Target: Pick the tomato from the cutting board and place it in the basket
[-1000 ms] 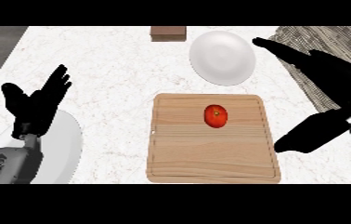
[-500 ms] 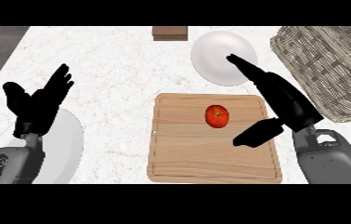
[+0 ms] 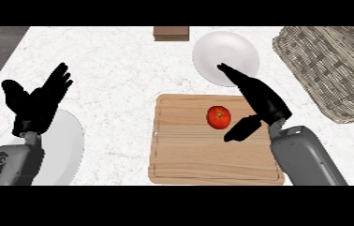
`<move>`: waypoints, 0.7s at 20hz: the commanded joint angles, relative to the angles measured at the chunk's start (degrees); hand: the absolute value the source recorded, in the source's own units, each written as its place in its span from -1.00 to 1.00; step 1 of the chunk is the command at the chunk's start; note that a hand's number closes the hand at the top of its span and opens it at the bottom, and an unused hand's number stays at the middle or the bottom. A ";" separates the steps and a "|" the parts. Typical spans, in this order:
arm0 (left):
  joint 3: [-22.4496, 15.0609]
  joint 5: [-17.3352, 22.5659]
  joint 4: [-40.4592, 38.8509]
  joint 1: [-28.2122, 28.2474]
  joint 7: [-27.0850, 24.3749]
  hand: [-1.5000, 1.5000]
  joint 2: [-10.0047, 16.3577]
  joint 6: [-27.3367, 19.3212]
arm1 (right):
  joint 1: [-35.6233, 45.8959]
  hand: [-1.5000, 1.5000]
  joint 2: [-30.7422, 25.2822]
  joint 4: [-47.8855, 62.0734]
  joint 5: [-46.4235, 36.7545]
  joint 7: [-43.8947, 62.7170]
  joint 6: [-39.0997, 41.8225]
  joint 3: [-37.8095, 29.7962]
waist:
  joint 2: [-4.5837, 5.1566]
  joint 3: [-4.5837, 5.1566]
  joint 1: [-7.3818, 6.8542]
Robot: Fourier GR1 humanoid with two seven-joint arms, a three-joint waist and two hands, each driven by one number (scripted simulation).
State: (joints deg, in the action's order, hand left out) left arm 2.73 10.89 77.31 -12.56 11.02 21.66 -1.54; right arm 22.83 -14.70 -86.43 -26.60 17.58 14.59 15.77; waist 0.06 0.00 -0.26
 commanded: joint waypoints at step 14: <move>1.67 -5.34 3.30 2.68 0.29 0.00 -4.84 1.52 | -3.32 -1.00 2.74 6.27 -6.17 -10.33 4.64 -4.08 | -0.05 0.00 0.20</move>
State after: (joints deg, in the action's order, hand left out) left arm 5.08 7.61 80.90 -10.63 12.85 18.67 0.22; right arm 21.22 -12.20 -81.40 -32.46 11.15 18.72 12.60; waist -0.02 0.00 -0.13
